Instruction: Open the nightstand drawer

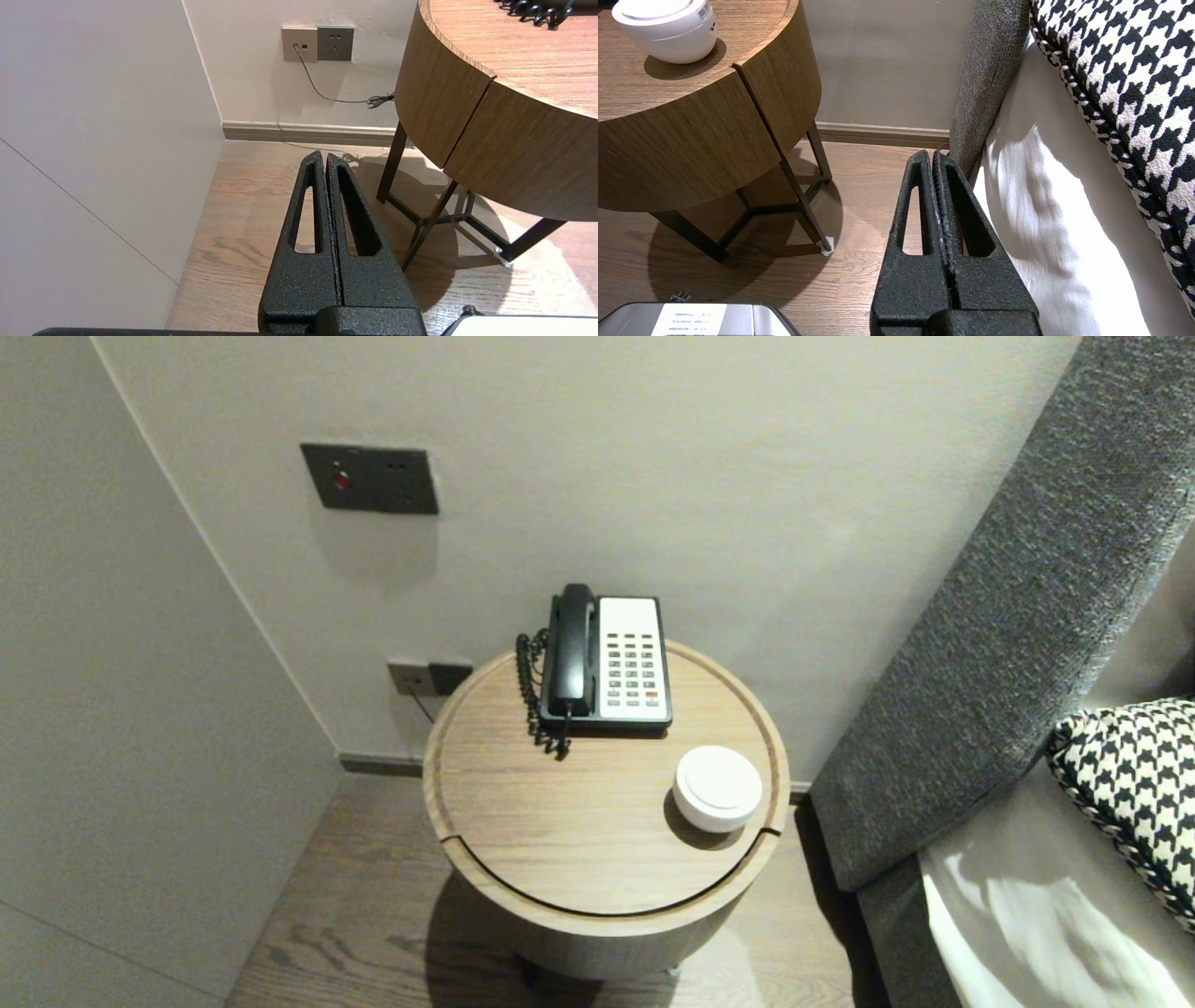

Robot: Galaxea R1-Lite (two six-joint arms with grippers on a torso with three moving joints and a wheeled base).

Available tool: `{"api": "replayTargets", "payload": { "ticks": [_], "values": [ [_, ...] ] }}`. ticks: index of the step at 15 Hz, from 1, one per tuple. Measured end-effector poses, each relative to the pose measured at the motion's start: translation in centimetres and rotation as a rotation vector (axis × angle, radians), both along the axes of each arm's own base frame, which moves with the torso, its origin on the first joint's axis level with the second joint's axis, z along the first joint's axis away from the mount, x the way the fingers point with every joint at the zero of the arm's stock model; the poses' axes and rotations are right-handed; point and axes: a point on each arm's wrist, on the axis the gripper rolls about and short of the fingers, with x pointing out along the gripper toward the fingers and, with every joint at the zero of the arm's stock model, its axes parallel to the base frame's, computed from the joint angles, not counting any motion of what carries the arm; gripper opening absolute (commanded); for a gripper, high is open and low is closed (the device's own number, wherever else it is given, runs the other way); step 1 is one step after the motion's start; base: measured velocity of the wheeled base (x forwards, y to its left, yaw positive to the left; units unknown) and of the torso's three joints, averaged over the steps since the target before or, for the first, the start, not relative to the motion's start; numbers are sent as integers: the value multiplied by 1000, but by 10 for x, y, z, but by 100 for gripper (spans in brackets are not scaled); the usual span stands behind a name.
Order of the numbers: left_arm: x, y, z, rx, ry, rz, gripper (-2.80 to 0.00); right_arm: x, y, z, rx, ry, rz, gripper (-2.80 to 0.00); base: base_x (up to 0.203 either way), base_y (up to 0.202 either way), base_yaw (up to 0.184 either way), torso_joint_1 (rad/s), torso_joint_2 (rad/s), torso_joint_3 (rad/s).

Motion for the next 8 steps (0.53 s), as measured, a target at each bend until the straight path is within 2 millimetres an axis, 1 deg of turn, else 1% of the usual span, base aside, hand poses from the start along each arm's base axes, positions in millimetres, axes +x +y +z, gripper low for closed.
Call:
{"api": "replayTargets", "payload": {
  "ticks": [8],
  "values": [
    [0, 0, 0, 1, 1, 0, -280, 0, 0, 1, -1, -1, 2, -280, 0, 0, 0, 0, 0, 0]
  ]
}}
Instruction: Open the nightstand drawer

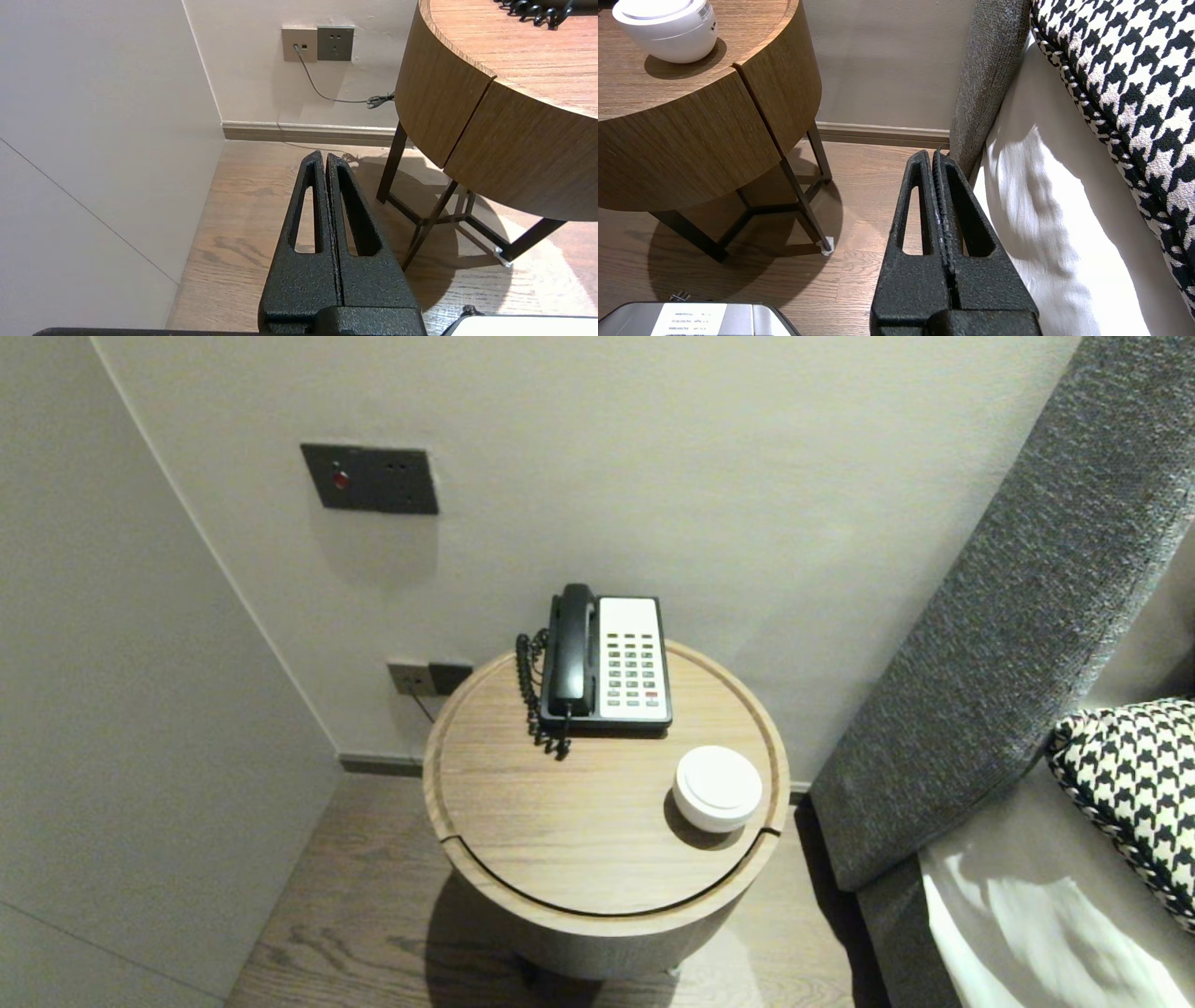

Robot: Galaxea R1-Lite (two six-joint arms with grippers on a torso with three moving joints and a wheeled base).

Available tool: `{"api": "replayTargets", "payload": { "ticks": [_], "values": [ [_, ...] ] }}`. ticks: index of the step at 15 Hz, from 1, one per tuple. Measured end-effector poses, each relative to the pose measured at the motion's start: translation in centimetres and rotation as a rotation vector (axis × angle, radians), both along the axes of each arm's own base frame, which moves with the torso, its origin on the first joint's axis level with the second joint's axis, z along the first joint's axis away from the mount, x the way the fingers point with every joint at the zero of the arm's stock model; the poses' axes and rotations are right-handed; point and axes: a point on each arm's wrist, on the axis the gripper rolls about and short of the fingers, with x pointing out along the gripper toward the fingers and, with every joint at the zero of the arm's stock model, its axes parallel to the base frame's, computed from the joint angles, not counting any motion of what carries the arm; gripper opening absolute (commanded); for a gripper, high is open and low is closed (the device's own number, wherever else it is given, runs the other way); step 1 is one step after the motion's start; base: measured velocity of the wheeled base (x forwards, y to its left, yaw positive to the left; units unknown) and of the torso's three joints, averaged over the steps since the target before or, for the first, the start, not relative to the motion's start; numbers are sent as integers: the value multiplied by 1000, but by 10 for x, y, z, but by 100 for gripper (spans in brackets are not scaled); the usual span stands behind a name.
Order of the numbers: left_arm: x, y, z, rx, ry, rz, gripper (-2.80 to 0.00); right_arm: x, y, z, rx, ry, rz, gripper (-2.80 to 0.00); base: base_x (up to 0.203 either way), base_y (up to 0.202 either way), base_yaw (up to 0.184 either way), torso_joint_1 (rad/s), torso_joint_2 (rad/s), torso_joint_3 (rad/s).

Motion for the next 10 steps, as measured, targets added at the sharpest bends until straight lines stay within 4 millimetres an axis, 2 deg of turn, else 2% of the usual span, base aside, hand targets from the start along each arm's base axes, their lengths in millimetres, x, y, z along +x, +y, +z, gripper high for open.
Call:
{"api": "replayTargets", "payload": {
  "ticks": [4, 6, 7, 10],
  "values": [
    [0, 0, 0, 0, 0, 0, -280, 0, 0, -1, -2, 65, 3, -280, 0, 0, 0, 0, 0, 0],
    [0, 0, 0, 0, 0, 0, -280, -1, 0, 8, -1, 70, 16, -280, 0, 0, 0, 0, 0, 0],
    [0, 0, 0, 0, 0, -1, -280, -3, 1, 17, 6, 87, 25, -280, 0, 0, 0, 0, 0, 0],
    [0, 0, 0, 0, 0, -1, -280, -4, 1, 68, 71, 79, 40, -280, 0, 0, 0, 0, 0, 0]
  ]
}}
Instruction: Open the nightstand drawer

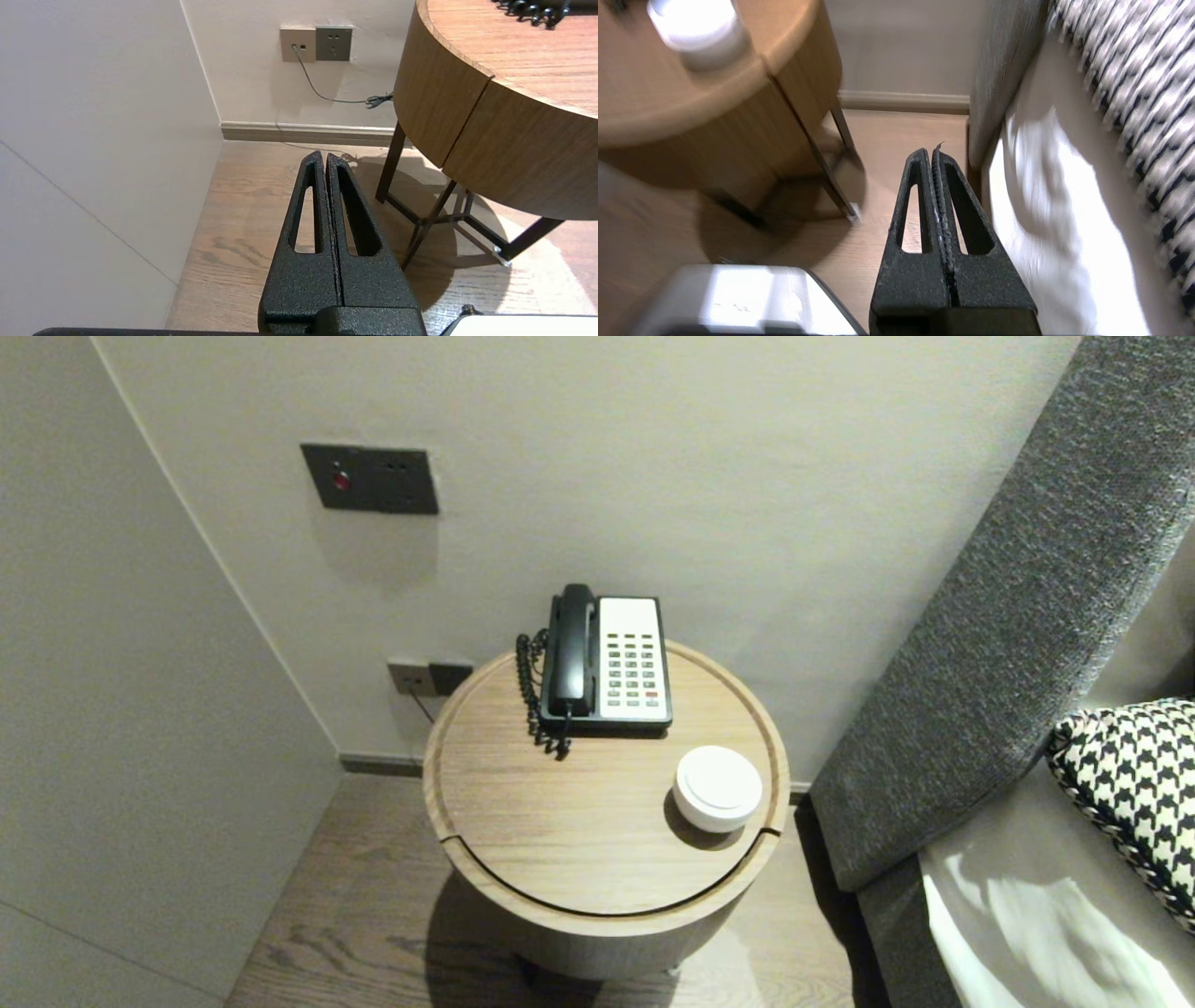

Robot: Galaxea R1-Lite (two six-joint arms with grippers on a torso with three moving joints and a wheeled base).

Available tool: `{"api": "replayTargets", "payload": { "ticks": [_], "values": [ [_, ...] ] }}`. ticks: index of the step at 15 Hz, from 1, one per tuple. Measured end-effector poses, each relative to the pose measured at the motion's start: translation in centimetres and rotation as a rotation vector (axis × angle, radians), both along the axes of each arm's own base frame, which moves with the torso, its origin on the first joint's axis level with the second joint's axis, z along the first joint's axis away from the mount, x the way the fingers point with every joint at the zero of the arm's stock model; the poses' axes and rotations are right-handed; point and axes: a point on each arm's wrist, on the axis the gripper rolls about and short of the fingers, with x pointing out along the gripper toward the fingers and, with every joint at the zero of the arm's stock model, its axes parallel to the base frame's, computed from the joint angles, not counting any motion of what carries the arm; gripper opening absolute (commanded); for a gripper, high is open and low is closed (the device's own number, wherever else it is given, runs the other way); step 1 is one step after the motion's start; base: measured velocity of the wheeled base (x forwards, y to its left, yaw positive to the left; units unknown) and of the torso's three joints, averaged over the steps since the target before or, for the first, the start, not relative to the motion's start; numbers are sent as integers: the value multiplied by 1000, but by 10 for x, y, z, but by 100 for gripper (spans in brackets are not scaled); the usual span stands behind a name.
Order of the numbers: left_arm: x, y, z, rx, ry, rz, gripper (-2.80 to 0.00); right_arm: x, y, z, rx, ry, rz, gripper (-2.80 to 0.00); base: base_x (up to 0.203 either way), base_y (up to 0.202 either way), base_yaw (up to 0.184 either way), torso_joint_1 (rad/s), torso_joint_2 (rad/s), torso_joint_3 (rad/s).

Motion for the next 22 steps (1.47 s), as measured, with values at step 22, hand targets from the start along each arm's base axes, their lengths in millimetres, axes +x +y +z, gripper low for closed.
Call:
{"api": "replayTargets", "payload": {
  "ticks": [22],
  "values": [
    [0, 0, 0, 0, 0, 0, -280, 87, 18, 128, 131, 772, 237, -280, 0, 0, 0, 0, 0, 0]
  ]
}}
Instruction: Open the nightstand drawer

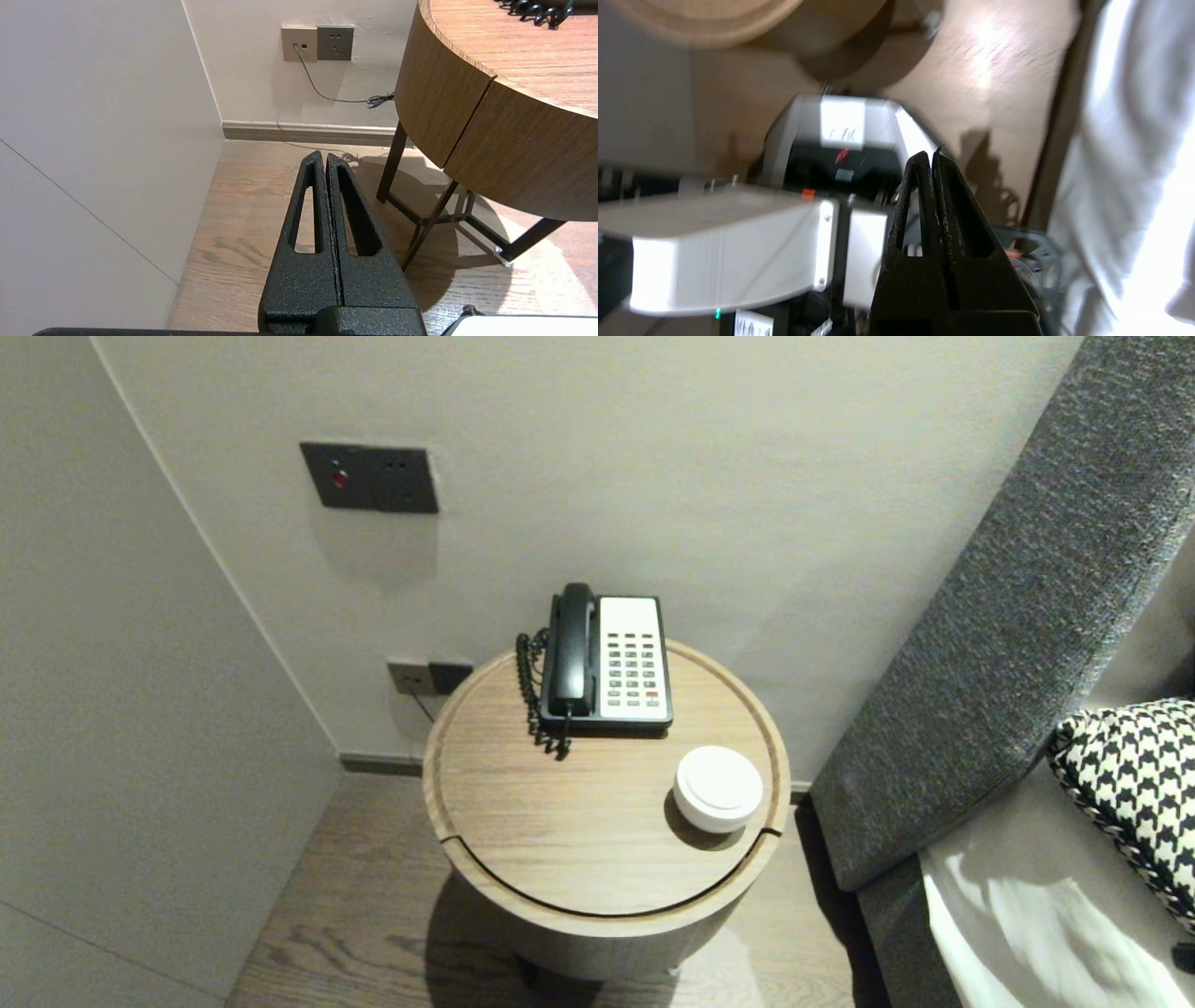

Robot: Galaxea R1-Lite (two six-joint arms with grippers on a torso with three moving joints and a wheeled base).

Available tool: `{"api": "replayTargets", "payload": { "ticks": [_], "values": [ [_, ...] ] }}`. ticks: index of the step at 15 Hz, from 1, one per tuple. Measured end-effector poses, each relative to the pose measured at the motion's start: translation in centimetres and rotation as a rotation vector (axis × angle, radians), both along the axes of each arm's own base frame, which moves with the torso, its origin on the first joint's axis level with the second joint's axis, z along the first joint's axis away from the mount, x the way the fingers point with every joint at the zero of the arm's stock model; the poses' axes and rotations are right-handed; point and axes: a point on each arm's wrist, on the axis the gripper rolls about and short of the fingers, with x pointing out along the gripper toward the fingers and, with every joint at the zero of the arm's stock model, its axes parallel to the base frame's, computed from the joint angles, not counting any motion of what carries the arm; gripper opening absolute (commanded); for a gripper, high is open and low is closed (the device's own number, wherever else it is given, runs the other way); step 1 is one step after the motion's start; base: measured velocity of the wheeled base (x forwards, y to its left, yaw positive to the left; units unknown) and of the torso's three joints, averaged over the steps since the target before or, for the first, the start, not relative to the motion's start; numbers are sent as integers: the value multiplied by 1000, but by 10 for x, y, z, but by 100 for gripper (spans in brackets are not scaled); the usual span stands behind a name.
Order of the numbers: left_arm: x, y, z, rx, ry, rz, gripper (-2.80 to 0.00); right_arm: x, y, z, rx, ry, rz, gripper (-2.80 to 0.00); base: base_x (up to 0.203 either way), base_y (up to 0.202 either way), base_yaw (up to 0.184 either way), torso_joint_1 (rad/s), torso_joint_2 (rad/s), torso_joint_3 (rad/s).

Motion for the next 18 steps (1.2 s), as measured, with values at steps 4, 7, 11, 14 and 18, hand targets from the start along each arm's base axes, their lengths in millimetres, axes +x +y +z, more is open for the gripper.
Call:
{"api": "replayTargets", "payload": {
  "ticks": [4, 7, 11, 14, 18],
  "values": [
    [0, 0, 0, 0, 0, 0, -280, 31, 15, -25, 37, 27, 30, -280, 0, 0, 0, 0, 0, 0],
    [0, 0, 0, 0, 0, 0, -280, 56, 34, -38, 48, 91, 74, -280, 0, 0, 0, 0, 0, 0],
    [0, 0, 0, 0, 0, 0, -280, 94, 71, -49, 77, 75, 130, -280, 0, 0, 0, 0, 0, 0],
    [0, 0, 0, 0, -1, 0, -280, 115, 94, -58, 57, 83, 159, -280, 0, 0, 0, 0, 0, 0],
    [0, 0, 0, 0, 0, 0, -280, 139, 120, -67, 8, 110, 172, -280, 0, 0, 0, 0, 0, 0]
  ]
}}
